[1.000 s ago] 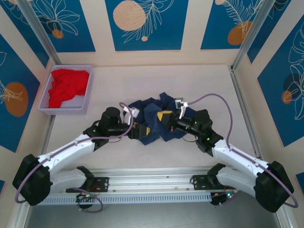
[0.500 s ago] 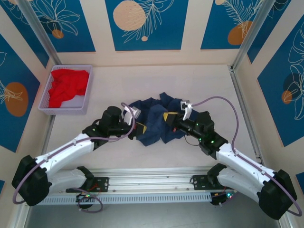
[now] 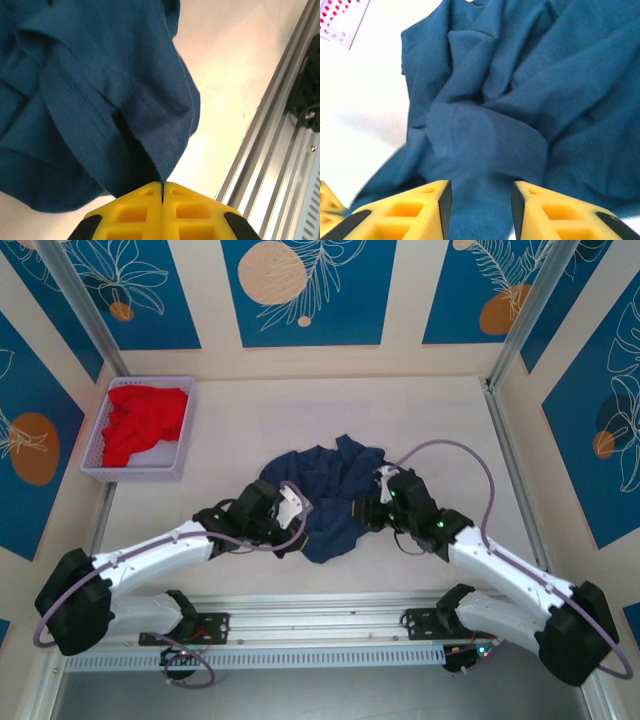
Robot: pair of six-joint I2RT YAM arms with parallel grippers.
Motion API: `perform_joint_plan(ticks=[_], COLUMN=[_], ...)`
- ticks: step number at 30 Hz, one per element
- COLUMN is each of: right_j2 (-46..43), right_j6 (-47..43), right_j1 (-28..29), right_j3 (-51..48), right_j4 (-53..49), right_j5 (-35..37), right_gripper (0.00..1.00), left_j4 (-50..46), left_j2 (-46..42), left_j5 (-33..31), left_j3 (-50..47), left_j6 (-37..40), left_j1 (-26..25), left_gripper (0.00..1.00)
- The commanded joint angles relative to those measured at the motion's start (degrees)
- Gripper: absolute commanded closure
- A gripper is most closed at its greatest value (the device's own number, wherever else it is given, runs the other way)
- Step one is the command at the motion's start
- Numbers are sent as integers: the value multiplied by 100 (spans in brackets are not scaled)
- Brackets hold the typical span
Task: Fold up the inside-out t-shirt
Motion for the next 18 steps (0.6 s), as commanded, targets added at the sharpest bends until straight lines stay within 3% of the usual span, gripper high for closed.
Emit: perform_joint_plan(ticks=[1,8,13,18], right_j2=[756,2219,2587,2784], right_j6=[-582,-1024,-1375,-1702], right_j1=[-9,-44,116,411], right_j3=[582,1358,1767,2036], right_j4=[-224,-258,-509,-748], right_j5=[-538,-1357,-1151,-692], right_gripper=[61,60,58,47], left_j4=[-39,62,78,144], left_j2=[102,121,-17,-129], left_j5=[98,-164,-308,-405], left_j3=[-164,-473,-686,-757], left_j6=[-44,-296,-430,-497], left_j1=[-109,-135,-124,-123], left_gripper=[100,100,100,100])
